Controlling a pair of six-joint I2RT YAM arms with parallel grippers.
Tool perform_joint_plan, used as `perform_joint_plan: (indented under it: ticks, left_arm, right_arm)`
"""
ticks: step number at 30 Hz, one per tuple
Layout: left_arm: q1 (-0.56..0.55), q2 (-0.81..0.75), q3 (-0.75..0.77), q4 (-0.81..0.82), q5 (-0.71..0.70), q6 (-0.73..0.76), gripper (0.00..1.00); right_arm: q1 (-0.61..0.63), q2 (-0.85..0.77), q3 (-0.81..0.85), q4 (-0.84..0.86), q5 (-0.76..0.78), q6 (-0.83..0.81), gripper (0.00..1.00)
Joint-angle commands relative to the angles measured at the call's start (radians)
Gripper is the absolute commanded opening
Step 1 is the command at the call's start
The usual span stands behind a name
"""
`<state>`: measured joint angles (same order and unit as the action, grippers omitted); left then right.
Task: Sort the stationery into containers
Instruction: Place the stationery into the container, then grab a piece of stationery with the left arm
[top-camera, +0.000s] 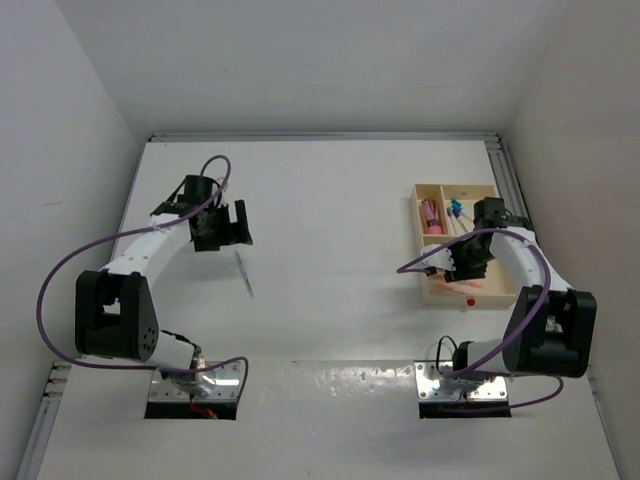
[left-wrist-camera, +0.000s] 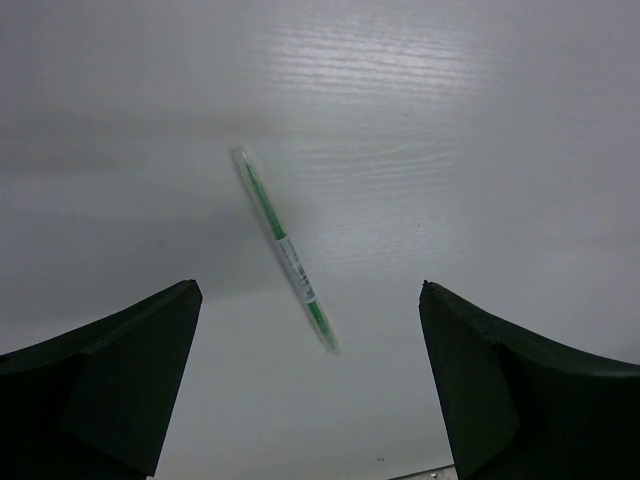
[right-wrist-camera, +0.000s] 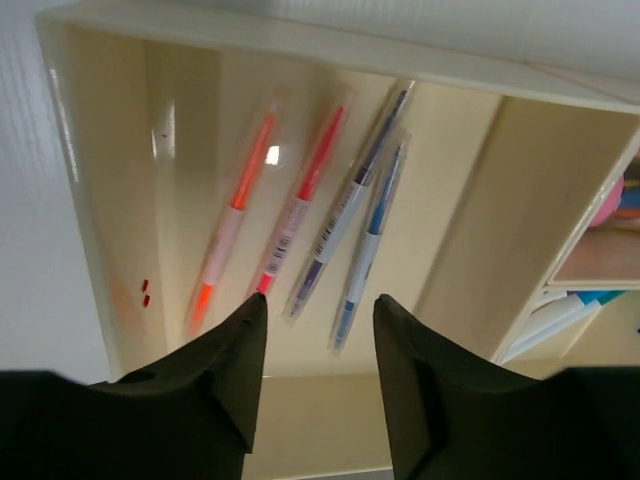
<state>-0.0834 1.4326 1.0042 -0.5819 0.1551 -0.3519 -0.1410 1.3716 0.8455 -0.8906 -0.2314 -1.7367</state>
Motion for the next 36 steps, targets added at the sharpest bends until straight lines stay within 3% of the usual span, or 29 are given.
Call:
perform_joint_plan:
  ticks: [1, 4, 5, 7, 18, 28, 31, 33, 36]
  left_arm:
    - [0.007, 0.023, -0.018, 0.033, -0.028, -0.033, 0.97]
    - [0.002, 0.072, -0.013, 0.05, -0.006, -0.042, 0.76]
    - [-0.003, 0.087, -0.009, 0.051, -0.002, -0.042, 0.64]
    - [-0.015, 0.141, 0.008, 0.051, -0.005, -0.048, 0.55]
    - [-0.09, 0.261, 0.013, 0.054, -0.092, -0.064, 0.51]
    - [-0.104, 0.388, 0.051, 0.019, -0.201, -0.042, 0.27]
    - [-0.105, 0.4, 0.059, 0.021, -0.175, -0.022, 0.15]
    - [-0.104, 0.37, 0.074, 0.025, -0.134, -0.015, 0.0]
    - [-0.082, 0.281, 0.129, 0.042, 0.017, -0.016, 0.0]
  right_arm:
    - [0.014, -0.014, 0.03, 0.032, 0.014, 0.009, 0.48]
    - [0.032, -0.014, 0.107, -0.028, -0.052, 0.118, 0.52]
    - [0.047, -0.017, 0.128, -0.042, -0.069, 0.182, 0.52]
    - [0.061, -0.029, 0.174, -0.067, -0.112, 0.23, 0.53]
    - [0.083, -0.075, 0.176, -0.079, -0.128, 0.315, 0.53]
    - [-0.02, 0.01, 0.446, -0.166, -0.377, 0.589, 0.53]
    - [-0.031, 0.041, 0.547, -0.192, -0.477, 0.715, 0.54]
    - [-0.029, 0.046, 0.595, -0.177, -0.557, 0.826, 0.54]
    - [0.003, 0.034, 0.621, -0.127, -0.652, 0.992, 0.56]
